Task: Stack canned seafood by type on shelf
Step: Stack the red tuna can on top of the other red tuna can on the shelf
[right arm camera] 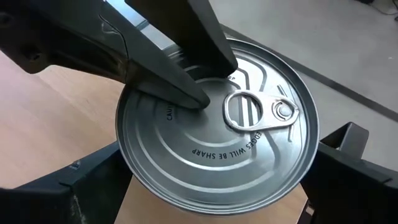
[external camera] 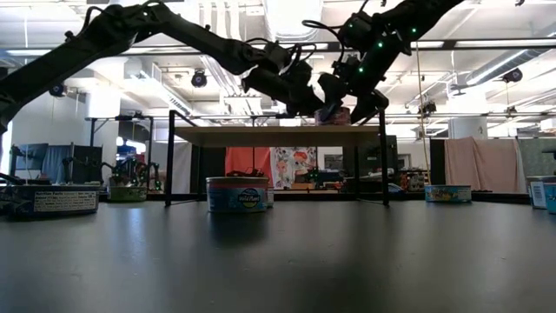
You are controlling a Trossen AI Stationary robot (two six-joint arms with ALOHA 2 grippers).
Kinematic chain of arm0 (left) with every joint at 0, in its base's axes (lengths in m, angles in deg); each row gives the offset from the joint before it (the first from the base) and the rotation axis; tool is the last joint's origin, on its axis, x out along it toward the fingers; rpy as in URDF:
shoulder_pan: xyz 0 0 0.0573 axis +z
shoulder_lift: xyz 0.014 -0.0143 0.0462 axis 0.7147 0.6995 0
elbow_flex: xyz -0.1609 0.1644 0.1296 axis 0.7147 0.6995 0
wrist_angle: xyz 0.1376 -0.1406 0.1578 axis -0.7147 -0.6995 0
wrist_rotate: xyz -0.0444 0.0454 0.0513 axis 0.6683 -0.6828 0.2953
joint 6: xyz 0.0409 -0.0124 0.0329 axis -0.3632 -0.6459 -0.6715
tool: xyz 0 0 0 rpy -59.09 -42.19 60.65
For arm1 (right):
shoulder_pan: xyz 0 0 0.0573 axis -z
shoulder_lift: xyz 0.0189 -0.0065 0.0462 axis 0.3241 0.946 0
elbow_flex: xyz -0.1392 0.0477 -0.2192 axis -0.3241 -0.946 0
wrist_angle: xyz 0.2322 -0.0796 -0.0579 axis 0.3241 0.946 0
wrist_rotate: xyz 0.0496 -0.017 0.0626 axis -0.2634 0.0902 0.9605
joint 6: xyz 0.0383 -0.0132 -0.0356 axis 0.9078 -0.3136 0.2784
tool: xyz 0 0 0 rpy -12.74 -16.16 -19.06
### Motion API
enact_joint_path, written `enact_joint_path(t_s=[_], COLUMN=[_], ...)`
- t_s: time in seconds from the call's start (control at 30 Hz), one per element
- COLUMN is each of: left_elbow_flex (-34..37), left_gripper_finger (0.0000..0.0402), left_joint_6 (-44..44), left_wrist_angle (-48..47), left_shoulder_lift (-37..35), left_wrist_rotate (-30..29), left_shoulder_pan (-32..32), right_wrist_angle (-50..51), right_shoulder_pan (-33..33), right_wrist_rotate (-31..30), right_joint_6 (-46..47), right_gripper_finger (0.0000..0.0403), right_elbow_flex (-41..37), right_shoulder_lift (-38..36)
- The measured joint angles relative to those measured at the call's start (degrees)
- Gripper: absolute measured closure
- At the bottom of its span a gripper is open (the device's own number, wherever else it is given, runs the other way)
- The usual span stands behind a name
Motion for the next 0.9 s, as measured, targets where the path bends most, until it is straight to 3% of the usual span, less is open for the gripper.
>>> enact_joint_path(t_s=[0.47, 0.67, 0.77, 0.9], left_elbow_flex=[0.09, -0.12, -1.31, -4.7], left_gripper_finger=[0.0314, 0.0314, 0.0314, 0.0308], left_joint_6=[-0.46, 2.87, 4.45, 7.19], left_wrist_angle=[-1.32, -0.84, -1.46, -3.29], left_shoulder_lift=[0.11, 0.04, 0.21, 0.7], left_wrist_rotate=[-0.98, -0.58, -0.49, -0.53], left_shoulder_pan=[1.62, 1.6, 1.58, 1.51], right_wrist_angle=[16.43, 15.11, 15.45, 15.14], right_shoulder_pan=[-2.1, -2.1, -2.07, -2.05], right_wrist_rotate=[0.67, -3.43, -6.72, -7.46], right_joint_6=[-0.08, -4.55, -7.15, -6.93], right_gripper_finger=[0.0003, 0.0004, 0.0021, 0.0072], right_elbow_flex=[6.05, 8.41, 8.5, 8.48], right_shoulder_lift=[-4.78, -7.04, -7.09, -6.47])
